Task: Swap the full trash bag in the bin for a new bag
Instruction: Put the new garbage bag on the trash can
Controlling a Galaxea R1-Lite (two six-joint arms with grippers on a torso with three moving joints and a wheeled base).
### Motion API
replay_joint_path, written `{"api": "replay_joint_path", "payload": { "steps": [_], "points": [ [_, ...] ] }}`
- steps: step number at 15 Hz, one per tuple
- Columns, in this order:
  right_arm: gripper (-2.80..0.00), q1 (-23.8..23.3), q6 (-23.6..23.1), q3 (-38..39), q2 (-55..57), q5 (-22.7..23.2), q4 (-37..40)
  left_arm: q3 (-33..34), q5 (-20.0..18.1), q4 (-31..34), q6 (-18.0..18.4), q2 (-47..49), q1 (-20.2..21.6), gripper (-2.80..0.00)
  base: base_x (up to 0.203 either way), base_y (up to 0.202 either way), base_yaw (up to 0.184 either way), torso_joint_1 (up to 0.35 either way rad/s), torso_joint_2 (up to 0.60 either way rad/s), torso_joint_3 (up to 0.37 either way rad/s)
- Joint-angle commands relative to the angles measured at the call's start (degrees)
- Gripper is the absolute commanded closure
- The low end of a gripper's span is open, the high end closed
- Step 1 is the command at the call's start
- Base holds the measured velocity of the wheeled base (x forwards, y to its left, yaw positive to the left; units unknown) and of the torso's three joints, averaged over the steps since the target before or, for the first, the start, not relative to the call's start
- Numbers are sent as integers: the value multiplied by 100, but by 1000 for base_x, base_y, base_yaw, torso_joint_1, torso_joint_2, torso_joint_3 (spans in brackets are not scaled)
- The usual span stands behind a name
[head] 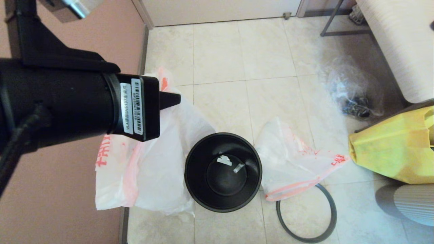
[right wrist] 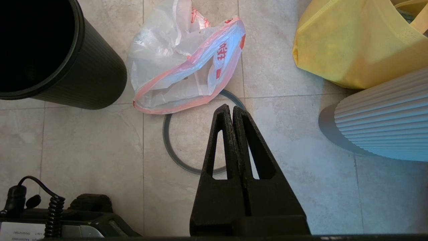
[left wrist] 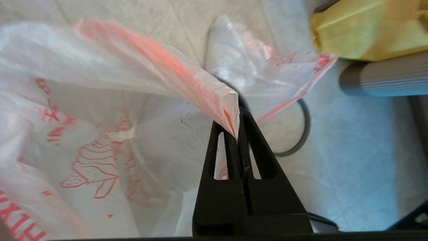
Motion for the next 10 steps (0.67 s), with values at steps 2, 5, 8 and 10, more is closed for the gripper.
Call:
{"api": "replay_joint_path", "payload": {
  "steps": [2, 5, 8, 10],
  "points": [
    [0, 2, -2, 1, 9, 2, 1, -346, 22, 58, 13, 103, -82, 0, 0, 0, 0, 0, 0, 0],
    [0, 2, -2, 1, 0, 2, 1, -603, 13, 52, 219, 117, -210, 0, 0, 0, 0, 0, 0, 0],
    [0, 2, -2, 2, 0, 2, 1, -986, 14, 54, 315, 289, -359, 0, 0, 0, 0, 0, 0, 0],
    [0, 2, -2, 0, 4, 2, 1, -1268, 14, 68, 338, 376, -480, 0, 0, 0, 0, 0, 0, 0]
  ]
}}
